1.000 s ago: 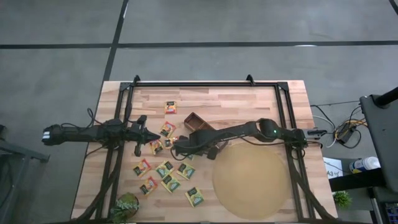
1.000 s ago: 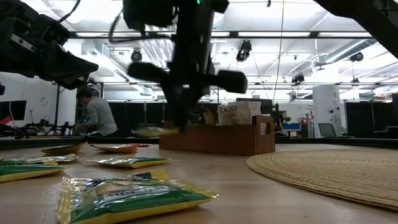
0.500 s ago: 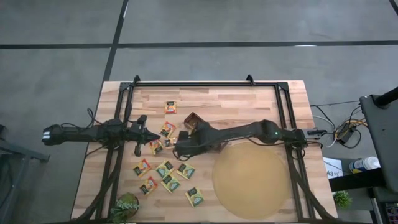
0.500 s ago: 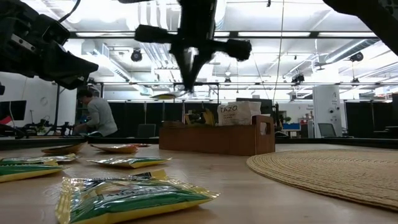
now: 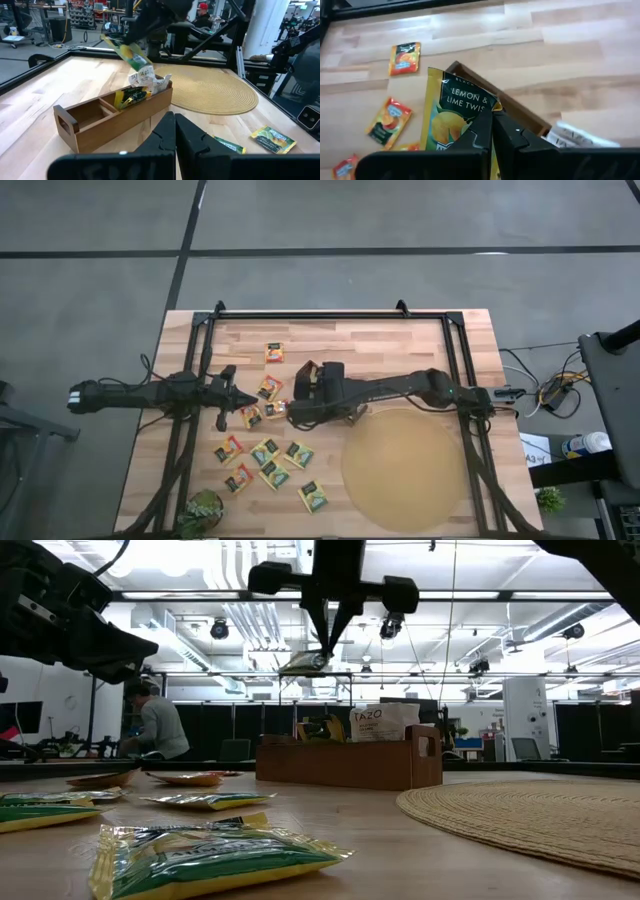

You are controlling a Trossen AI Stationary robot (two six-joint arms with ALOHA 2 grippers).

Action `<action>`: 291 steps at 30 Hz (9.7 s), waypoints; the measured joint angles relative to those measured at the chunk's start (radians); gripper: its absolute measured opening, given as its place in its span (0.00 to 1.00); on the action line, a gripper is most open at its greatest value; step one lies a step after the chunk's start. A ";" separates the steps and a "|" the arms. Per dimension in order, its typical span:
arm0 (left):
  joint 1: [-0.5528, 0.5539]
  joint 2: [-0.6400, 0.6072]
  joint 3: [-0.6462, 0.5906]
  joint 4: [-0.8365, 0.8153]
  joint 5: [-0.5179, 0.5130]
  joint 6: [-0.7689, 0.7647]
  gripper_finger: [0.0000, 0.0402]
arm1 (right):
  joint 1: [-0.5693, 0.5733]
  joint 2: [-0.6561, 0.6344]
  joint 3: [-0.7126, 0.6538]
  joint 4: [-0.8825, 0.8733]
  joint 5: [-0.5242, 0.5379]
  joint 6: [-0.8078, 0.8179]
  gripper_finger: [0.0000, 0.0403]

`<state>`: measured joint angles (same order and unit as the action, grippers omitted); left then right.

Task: Pick & Place Tea
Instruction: Put the yellow tea bag into the middle section of the wooden organizer, then adjust the yellow tea bags in the wooden organizer

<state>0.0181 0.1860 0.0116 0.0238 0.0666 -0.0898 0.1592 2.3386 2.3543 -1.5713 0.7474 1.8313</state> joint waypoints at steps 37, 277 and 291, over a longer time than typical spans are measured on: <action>0.000 0.000 0.000 -0.001 0.000 0.000 0.00 | -0.247 -0.216 -0.046 0.026 0.147 -1.227 0.02; 0.000 0.000 0.000 0.000 0.000 0.000 0.00 | -0.172 -0.336 -0.672 0.799 -0.831 -1.164 0.02; 0.000 0.000 0.000 0.000 0.000 0.000 0.00 | -0.172 -0.275 -0.663 0.802 -0.826 -1.157 0.02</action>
<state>0.0180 0.1860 0.0114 0.0238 0.0666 -0.0900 -0.0132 2.0637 1.6913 -0.7690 -0.0787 0.6743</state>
